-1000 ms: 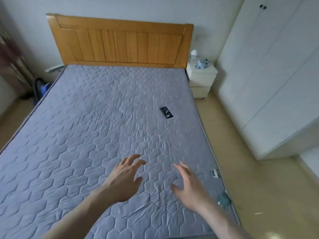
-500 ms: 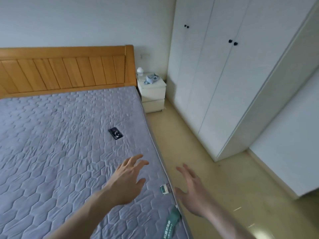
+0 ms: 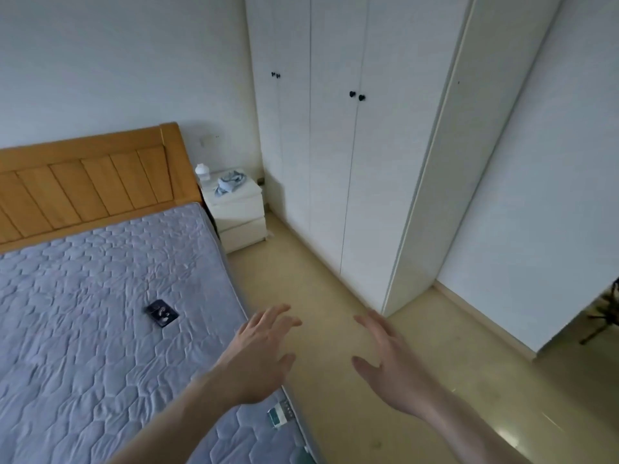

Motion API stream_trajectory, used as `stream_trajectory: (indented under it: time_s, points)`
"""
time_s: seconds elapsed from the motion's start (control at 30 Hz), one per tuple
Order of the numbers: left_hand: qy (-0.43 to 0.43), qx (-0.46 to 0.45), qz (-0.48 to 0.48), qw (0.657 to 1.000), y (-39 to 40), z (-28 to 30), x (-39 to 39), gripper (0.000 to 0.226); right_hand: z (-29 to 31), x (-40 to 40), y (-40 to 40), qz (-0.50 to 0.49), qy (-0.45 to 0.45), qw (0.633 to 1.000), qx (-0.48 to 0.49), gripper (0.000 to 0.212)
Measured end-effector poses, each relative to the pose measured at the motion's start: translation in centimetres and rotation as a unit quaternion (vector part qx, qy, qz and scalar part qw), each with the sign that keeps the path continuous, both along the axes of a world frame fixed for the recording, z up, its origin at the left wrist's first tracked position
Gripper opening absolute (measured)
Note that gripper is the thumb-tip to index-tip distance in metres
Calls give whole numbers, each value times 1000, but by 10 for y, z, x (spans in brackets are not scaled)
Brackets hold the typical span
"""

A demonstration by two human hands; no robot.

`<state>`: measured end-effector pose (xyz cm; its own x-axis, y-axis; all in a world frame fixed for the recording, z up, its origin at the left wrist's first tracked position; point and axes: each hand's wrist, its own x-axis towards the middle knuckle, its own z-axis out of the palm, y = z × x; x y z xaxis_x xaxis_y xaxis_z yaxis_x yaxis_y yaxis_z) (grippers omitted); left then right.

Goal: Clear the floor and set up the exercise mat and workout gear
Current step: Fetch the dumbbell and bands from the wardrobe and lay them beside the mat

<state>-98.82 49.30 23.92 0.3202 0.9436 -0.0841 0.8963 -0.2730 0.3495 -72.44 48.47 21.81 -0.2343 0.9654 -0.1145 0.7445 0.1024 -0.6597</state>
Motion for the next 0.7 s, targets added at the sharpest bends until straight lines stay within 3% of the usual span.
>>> stream_trajectory:
  time_s: [0.47, 0.7]
  points:
    - [-13, 32, 57, 998, 165, 16, 203, 56, 12, 213, 166, -1, -26, 1000, -10, 66]
    - [-20, 55, 81, 995, 217, 42, 244, 54, 31, 267, 237, 22, -24, 999, 23, 66]
